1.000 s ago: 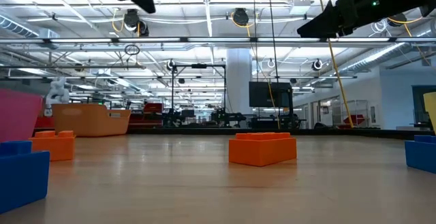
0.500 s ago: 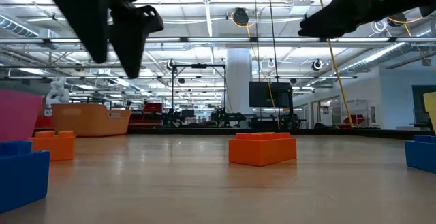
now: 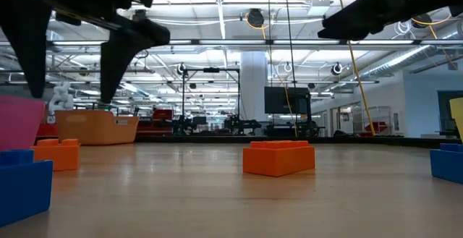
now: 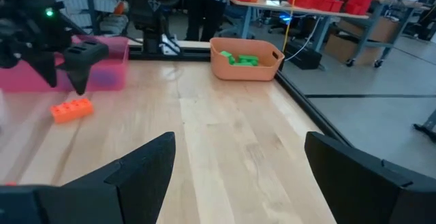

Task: Sort & place blocks by color
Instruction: Put the orange game piece into the yellow bin

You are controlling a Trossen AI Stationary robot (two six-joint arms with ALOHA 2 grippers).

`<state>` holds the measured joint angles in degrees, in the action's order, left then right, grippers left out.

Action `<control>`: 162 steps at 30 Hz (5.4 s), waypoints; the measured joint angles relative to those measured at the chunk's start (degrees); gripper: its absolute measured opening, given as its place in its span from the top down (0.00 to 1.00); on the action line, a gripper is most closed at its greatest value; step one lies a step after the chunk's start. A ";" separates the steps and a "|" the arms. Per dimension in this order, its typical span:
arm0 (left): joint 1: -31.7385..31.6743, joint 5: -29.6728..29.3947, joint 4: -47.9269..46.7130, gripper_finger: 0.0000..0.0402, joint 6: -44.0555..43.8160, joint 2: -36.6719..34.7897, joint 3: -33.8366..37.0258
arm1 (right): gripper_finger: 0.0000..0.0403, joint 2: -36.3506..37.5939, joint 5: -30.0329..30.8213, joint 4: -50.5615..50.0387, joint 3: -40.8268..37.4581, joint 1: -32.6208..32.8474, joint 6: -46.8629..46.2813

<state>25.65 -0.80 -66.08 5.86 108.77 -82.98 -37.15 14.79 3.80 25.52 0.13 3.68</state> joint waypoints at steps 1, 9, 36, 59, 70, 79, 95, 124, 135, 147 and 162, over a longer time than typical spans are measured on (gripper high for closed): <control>-0.28 -0.28 0.38 0.29 0.96 0.35 0.00 | 0.21 0.00 0.01 -0.21 0.00 0.17 0.00; -0.81 -0.85 0.25 0.29 6.39 2.90 1.07 | 0.21 0.04 0.08 -0.48 0.00 0.43 -0.22; -2.14 -1.31 7.31 0.52 9.06 9.16 1.18 | 0.21 1.31 0.12 -0.56 -0.02 0.37 0.66; -15.56 -3.13 8.49 0.66 3.02 9.14 -15.93 | 0.21 1.47 -4.39 -3.99 -0.02 0.39 3.83; -24.02 -1.03 23.62 0.66 4.88 9.07 -24.55 | 0.21 0.22 -9.15 0.52 -0.02 1.49 1.76; -26.12 -18.49 30.56 0.66 8.18 9.05 -24.11 | 0.21 -0.32 2.31 2.40 -0.02 1.20 -11.20; -25.65 -27.08 35.78 0.66 12.05 9.05 -24.06 | 0.21 -14.45 6.09 19.64 -0.04 -0.17 -18.13; -23.77 -27.49 38.12 0.40 11.64 9.16 -24.05 | 0.77 -24.00 6.53 28.60 0.00 -5.12 -12.52; -23.78 -33.22 33.58 0.12 12.05 9.14 -24.06 | 0.79 -15.26 4.51 4.63 -0.04 -4.60 -11.13; -25.70 -28.78 28.34 0.23 3.99 9.14 -24.06 | 0.79 1.33 -22.36 -15.37 -0.02 0.63 -22.76; -22.46 -14.11 27.42 0.37 -1.46 9.14 -24.05 | 0.79 5.61 -38.59 -34.63 -0.02 12.05 -38.10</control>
<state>3.20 -14.91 -38.65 4.40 117.91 -107.03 -31.54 -23.80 -30.83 25.50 12.18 -34.42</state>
